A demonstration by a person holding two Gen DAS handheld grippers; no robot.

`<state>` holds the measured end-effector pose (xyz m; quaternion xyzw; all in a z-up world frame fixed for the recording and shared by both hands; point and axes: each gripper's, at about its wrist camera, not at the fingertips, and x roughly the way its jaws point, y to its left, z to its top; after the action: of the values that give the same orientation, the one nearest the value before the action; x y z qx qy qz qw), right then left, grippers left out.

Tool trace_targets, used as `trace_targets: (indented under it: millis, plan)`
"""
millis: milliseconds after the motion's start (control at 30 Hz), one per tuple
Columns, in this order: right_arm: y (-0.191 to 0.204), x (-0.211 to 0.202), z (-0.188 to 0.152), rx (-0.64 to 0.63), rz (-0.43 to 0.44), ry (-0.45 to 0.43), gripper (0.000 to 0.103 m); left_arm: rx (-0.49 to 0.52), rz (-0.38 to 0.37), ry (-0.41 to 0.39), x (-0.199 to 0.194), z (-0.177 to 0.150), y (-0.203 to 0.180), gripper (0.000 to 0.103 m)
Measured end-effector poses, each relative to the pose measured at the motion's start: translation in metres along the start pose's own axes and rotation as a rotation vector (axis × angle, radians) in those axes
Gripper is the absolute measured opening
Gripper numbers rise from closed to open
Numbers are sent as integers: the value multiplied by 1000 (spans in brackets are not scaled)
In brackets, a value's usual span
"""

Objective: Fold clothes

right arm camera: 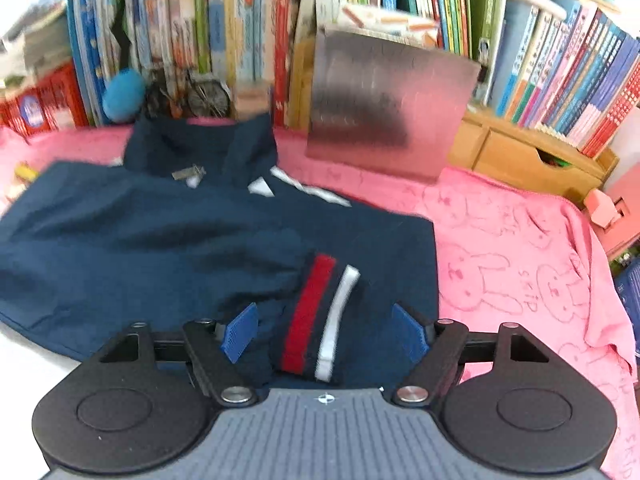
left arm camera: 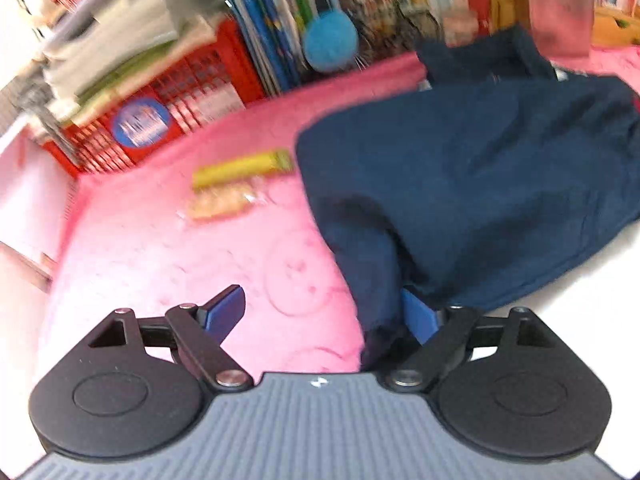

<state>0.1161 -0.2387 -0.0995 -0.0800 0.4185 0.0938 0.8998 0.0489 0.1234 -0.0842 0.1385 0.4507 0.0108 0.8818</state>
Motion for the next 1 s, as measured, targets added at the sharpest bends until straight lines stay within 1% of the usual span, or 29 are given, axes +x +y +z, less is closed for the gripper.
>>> trace_targets:
  millis: [67,100,167,200,233,300,400,500,600,667,733,767,833,933,1000]
  plan:
    - [6,3,4,-20,32,-10,74,2,25,5,3,0,1,89]
    - [10,7,5,-32,44,-5,72,11,38,23,10,-2,-1,91]
    - [17,26,3,-54,50,37,72,23,60,65,26,-10,-5,91]
    - [18,37,-1,-55,26,77,72,20,60,74,29,-13,-6,91]
    - [15,48,-6,-38,16,121,74,15,55,79,32,-14,-5,91]
    - [6,52,-12,44,37,137,75,12,57,77,28,-14,-4,91]
    - [7,36,-10,42,14,116,75,22,31,48,11,-13,0,90]
    - [9,18,-11,22,23,72,75,13,16,38,-3,-10,11,91]
    - [7,3,-9,40,11,32,75,-21,21,47,-11,-8,25,91]
    - [4,-1,-9,69,23,10,75,-50,25,52,-16,-5,35,90]
    - [3,-1,-8,83,29,5,74,-91,18,23,-23,0,42,90]
    - [4,1,-8,80,26,9,74,-110,6,-7,-28,5,42,90]
    - [8,3,-6,71,30,6,73,-135,-45,-73,-36,17,36,90]
    - [20,2,-2,49,61,-31,73,-150,-161,-170,-41,37,16,91]
    - [31,6,5,20,102,-49,73,-144,-240,-212,-30,48,-6,91]
